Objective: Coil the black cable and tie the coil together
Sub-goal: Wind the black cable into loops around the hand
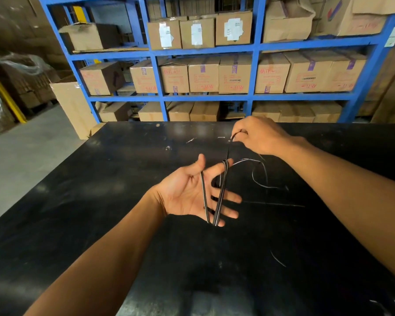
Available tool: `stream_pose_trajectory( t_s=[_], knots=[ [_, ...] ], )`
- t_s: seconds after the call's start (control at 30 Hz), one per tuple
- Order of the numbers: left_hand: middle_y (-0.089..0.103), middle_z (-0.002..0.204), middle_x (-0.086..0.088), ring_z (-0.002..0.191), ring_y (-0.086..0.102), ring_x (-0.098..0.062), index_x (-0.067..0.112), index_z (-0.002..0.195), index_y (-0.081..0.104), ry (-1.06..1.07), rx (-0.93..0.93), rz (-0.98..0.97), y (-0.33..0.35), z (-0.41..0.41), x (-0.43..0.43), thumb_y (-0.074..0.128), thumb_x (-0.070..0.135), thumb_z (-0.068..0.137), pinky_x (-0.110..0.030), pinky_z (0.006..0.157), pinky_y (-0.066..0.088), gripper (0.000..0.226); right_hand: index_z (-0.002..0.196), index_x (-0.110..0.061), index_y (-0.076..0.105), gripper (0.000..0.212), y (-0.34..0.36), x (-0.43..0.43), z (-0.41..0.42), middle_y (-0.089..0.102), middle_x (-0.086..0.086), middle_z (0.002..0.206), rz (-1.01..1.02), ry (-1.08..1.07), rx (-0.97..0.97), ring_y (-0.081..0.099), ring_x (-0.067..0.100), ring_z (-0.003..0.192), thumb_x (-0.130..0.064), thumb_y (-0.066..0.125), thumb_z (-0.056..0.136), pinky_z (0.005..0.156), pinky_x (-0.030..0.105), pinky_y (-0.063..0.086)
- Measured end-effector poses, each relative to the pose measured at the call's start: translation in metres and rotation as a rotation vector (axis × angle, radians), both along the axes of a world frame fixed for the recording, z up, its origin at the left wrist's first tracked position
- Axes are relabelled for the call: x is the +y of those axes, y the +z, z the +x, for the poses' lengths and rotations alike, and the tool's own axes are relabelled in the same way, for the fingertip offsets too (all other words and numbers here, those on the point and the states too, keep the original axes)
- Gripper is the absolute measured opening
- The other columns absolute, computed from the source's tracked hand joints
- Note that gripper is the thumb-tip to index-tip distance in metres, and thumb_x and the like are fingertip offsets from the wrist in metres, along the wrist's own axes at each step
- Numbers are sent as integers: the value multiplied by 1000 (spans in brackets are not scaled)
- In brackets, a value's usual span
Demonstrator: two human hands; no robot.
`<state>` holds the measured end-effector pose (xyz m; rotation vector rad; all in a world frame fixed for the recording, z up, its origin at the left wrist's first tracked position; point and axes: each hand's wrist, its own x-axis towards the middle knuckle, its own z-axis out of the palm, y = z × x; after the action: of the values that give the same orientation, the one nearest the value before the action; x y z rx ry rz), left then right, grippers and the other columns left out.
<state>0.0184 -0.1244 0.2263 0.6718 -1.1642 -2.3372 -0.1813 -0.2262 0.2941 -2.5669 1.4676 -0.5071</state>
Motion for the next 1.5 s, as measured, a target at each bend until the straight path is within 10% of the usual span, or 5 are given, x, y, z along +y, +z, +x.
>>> stream_pose_trajectory(
  t_s=[0.5,0.6,0.83,0.97,1.5],
  knots=[
    [48,134,-44,119,50,-62,27,142,48,621,67,32,25,34,-71,15,69,96,-75,91,39,71,81,-8,71,26,1,59,35,71,7,75,167,34,-292,69,23,72,-17,52,96,70,39,55],
    [54,125,-44,119,53,-58,21,124,61,597,154,9,27,34,-77,15,67,96,-75,86,43,71,85,-11,71,27,-14,75,32,73,0,69,327,88,-394,72,12,66,-13,47,97,74,34,59],
    [41,137,-47,124,41,-67,32,153,31,461,193,-10,25,26,-69,15,69,95,-76,94,39,70,86,-2,71,25,-73,91,16,77,8,81,565,121,-507,74,17,75,-13,50,95,62,17,51],
    [32,144,-46,130,32,-66,36,154,27,328,255,-11,26,21,-58,17,69,95,-75,99,35,68,80,-5,73,24,-98,87,10,78,3,87,571,175,-438,71,8,81,-13,54,92,80,30,54],
    [20,153,-38,138,19,-60,40,152,32,-29,174,-43,21,2,-10,11,73,93,-66,108,28,71,100,-27,74,15,-38,7,-1,70,-7,103,74,-13,-89,63,17,92,-20,63,94,80,41,54]
  ],
)
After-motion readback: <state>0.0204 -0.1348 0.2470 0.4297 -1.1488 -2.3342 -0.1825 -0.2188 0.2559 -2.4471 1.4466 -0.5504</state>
